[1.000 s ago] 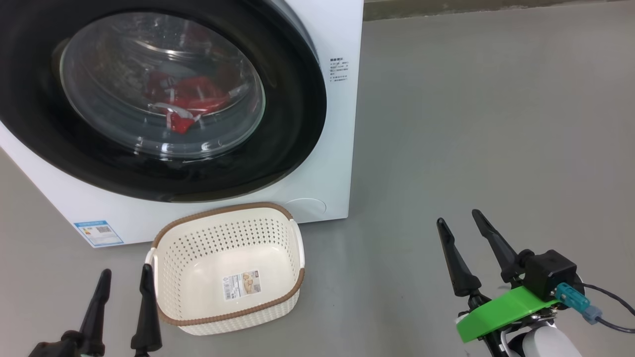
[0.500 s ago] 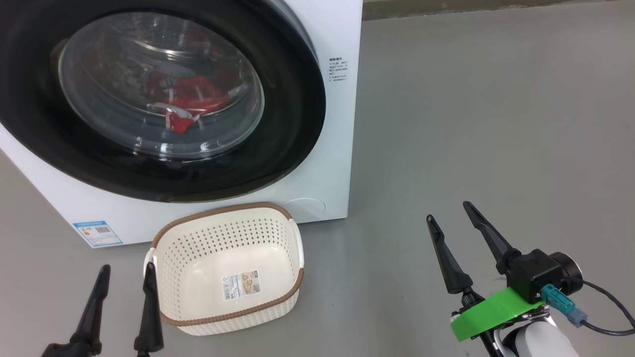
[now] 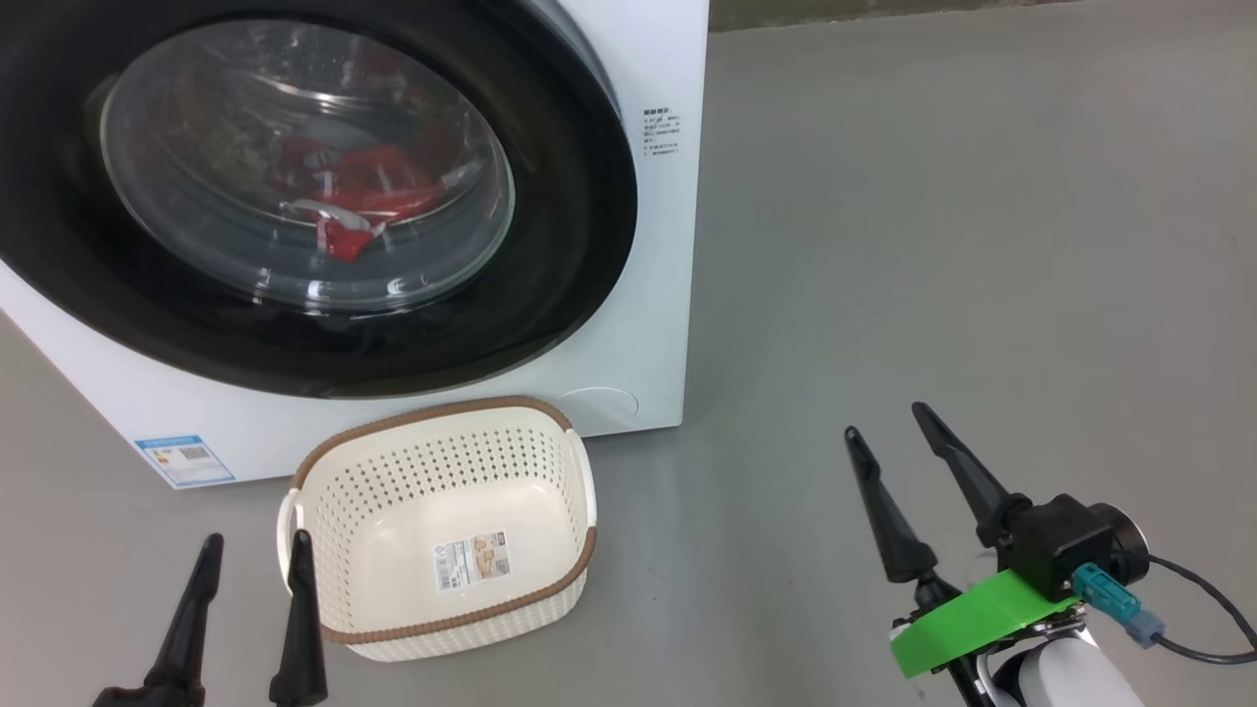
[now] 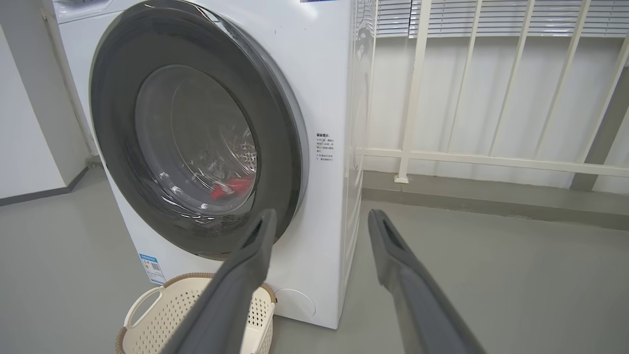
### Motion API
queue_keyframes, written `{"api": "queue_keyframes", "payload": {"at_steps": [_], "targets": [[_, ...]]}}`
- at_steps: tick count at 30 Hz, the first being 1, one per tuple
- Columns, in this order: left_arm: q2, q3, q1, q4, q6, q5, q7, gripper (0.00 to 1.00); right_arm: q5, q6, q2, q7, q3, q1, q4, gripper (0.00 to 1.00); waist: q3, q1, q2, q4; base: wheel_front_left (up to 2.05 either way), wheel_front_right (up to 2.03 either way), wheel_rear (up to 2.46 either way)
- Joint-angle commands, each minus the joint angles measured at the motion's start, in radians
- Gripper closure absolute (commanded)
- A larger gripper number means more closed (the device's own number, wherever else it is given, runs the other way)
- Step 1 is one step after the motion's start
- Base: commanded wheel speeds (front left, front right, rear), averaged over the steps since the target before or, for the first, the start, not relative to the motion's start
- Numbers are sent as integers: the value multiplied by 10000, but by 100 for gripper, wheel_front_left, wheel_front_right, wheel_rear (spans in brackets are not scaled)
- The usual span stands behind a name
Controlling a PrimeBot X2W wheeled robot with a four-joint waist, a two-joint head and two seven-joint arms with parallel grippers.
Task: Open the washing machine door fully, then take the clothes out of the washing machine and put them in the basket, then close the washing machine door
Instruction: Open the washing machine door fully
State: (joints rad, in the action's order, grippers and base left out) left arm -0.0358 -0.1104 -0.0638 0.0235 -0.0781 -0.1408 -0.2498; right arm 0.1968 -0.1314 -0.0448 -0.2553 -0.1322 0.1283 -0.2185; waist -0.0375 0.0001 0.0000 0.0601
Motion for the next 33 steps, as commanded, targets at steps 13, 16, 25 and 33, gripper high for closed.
{"api": "queue_keyframes", "payload": {"at_steps": [13, 16, 25, 33], "targets": [[-145, -70, 639, -522, 82, 42, -120, 0, 4022, 7, -54, -65, -189, 1884, -1158, 100, -926, 0, 0, -384, 0, 0, 0], [-145, 34, 828, -550, 56, 11, -120, 0, 4983, 7, -54, -65, -451, 2582, -1696, 100, -1223, 0, 0, -547, 0, 0, 0], [-145, 218, 1330, -596, 11, -8, -120, 0, 9144, 7, -56, 307, -1664, 4691, -3105, 100, -1909, 0, 0, -986, 0, 0, 0], [-145, 421, 1688, -682, 7, -49, -120, 0, 12192, 7, -185, 2068, -1359, 6451, -3414, 100, -2576, 0, 0, -1317, 0, 0, 0]]}}
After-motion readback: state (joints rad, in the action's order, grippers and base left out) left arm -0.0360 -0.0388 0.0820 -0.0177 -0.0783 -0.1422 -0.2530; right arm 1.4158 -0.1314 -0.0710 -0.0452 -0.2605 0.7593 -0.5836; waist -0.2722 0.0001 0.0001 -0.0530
